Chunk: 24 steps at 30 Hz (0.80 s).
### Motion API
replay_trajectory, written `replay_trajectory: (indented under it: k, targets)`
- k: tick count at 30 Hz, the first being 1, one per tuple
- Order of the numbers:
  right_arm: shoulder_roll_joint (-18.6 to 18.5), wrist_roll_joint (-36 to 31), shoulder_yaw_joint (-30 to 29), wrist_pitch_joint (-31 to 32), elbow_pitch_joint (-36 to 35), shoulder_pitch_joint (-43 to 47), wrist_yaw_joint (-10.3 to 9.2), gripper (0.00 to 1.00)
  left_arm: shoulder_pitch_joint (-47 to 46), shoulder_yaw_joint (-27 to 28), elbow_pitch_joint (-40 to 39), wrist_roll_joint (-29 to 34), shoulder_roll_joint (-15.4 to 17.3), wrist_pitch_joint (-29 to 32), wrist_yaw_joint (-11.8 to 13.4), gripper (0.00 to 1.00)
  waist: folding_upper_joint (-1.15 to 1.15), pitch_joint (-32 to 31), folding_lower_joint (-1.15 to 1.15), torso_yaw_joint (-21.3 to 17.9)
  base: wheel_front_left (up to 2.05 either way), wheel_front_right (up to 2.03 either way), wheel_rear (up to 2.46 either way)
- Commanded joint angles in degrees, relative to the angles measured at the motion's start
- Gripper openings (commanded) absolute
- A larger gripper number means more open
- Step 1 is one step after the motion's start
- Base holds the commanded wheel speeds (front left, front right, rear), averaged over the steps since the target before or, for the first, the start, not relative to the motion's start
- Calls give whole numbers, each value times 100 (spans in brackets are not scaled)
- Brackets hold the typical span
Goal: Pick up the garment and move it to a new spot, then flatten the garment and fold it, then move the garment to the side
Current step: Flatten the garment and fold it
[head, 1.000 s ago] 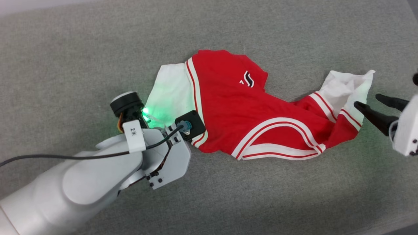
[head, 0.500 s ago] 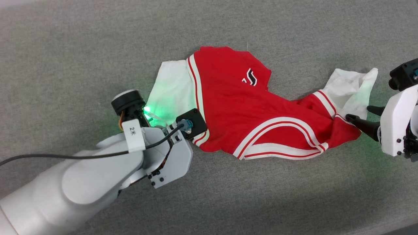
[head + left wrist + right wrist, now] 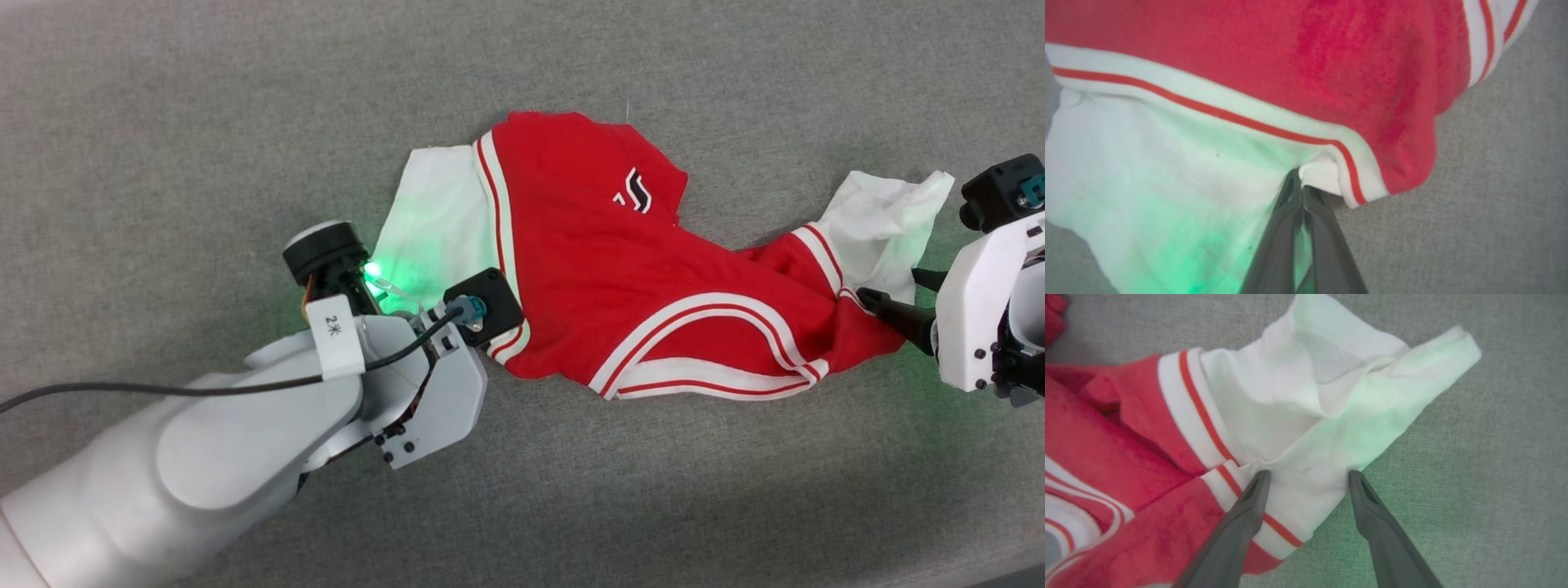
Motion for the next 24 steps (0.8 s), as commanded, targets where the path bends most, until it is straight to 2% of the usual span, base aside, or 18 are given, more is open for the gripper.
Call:
replay_trajectory:
  k: [1, 4, 5, 6, 8, 17, 24]
  targets:
    - [30, -68, -12, 9, 69, -28, -8, 100, 333, -264, 230, 2, 33, 137, 3, 0, 0, 1, 0, 12, 0, 0, 0]
    - [83, -192, -61, 1, 222, -27, -9, 100, 339, -264, 235, -23, 44, 126, 3, 0, 0, -5, 0, 28, 0, 0, 0]
    - [98, -212, -62, -1, 248, -13, -9, 82, 341, -264, 239, -38, 45, 122, 3, 0, 0, -9, 0, 32, 0, 0, 0]
    - [124, -211, -57, 10, 269, 12, -9, 44, 340, -262, 244, -47, 46, 118, 3, 0, 0, -12, 0, 36, 0, 0, 0]
    - [169, -167, -22, 44, 259, 56, -8, 0, 342, -261, 255, -63, 51, 106, 3, 0, 0, -23, 0, 39, 0, 0, 0]
    - [-14, -234, -176, -198, 68, 199, -8, 0, 253, -221, 493, -446, -65, -328, 3, 0, 0, -232, 0, 59, 0, 0, 0]
    - [-63, 354, -699, -544, -436, 652, -8, 0, -68, 29, 1120, -1726, -215, -1695, 9, 0, 0, -601, 0, 243, 0, 0, 0]
